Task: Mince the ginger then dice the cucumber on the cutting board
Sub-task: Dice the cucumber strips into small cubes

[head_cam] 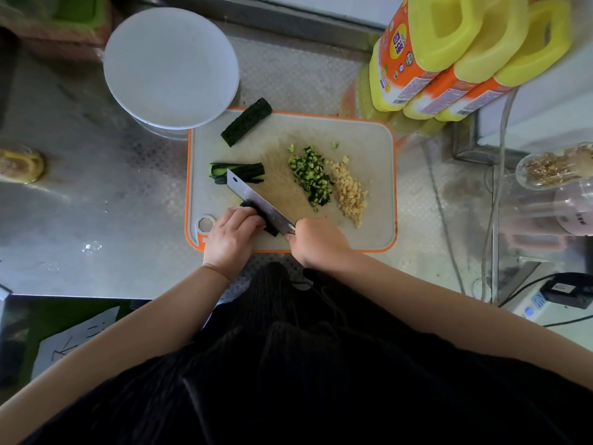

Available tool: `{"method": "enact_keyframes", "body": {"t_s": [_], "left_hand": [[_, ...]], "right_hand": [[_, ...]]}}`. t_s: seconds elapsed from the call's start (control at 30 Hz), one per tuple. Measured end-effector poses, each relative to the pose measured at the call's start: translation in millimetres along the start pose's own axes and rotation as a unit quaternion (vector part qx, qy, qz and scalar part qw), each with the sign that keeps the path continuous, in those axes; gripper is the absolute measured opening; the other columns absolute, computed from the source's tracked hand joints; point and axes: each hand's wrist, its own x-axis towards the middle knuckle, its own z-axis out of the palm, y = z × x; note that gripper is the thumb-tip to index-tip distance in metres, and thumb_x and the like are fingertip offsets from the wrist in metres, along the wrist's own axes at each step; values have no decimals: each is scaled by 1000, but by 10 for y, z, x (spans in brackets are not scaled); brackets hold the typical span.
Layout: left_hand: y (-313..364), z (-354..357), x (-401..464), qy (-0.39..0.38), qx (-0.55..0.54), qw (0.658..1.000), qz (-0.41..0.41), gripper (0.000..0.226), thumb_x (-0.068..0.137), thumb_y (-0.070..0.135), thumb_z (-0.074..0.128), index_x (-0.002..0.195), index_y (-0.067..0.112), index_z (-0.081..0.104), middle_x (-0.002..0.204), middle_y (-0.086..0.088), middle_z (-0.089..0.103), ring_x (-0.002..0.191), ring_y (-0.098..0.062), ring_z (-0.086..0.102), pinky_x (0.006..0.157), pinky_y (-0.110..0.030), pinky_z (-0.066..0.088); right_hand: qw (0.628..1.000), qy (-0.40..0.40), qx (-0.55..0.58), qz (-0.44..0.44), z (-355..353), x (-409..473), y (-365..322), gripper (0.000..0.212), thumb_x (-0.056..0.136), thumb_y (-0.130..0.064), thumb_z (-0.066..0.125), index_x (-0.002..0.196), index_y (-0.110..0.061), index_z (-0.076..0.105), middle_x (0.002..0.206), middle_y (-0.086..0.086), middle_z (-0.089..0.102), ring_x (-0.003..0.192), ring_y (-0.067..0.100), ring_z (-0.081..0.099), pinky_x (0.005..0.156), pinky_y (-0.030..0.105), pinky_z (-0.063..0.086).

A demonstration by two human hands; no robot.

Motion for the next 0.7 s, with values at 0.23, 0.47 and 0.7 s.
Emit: {"method": "enact_keyframes", "body": {"t_s": [0.23, 0.47, 0.7], "left_hand": [[0, 14, 12, 6, 0, 1000, -7, 7, 91, 7, 65, 90, 5, 72, 98, -11, 67, 92, -30, 58, 82, -40, 51], [-4, 9, 16, 1, 0, 1000, -11, 6, 89, 4, 66, 88, 4, 72, 97, -12, 66, 91, -32, 59, 81, -39, 51], [13, -12, 16, -1, 3, 1000, -15, 13, 93, 12, 61, 88, 5, 71, 97, -11, 66, 90, -32, 59, 84, -38, 49]], "right_hand": [[1000, -25, 13, -1, -80, 60, -12, 25, 98, -32, 48, 87, -10, 48, 70, 4, 51, 70, 24, 56, 58, 31, 42], [999, -5, 32, 18, 58, 82, -62, 12, 95, -17, 48, 84, -13, 46, 77, 6, 52, 70, 26, 49, 56, 29, 36], [997, -12, 80, 1, -37, 134, 36, 32, 96, -32, 50, 71, -11, 47, 71, 4, 52, 69, 25, 54, 52, 30, 35]]}}
